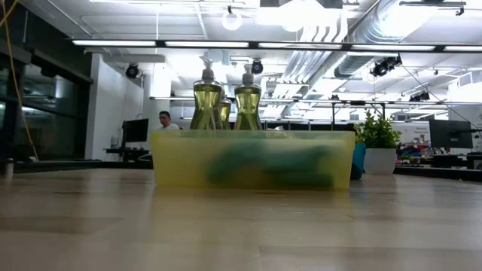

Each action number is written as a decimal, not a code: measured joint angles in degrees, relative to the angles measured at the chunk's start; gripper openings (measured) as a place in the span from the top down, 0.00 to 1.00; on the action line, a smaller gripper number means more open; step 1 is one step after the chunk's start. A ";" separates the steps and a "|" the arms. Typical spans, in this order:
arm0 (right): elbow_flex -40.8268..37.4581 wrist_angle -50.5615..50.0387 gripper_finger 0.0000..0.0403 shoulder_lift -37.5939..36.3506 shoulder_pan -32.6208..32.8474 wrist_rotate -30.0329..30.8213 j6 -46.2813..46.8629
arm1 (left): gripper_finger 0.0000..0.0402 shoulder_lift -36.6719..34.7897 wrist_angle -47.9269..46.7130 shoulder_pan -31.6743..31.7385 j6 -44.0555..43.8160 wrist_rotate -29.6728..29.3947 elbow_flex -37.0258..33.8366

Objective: Pick & Place Kitchen Sink Supplies
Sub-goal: Put the dish brush into the blue bin

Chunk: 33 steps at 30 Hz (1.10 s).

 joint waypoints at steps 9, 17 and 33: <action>0.07 -4.48 0.26 -0.45 -0.26 0.01 1.81 | 0.69 0.02 -0.26 0.00 -0.11 0.02 0.00; 0.00 -7.28 0.36 -3.16 -0.26 0.02 1.94 | 0.69 0.02 -0.21 -0.02 -0.05 0.05 0.00; 0.00 -12.45 0.63 -4.80 -0.30 0.59 1.55 | 0.69 0.02 -0.11 0.00 -0.02 0.20 0.00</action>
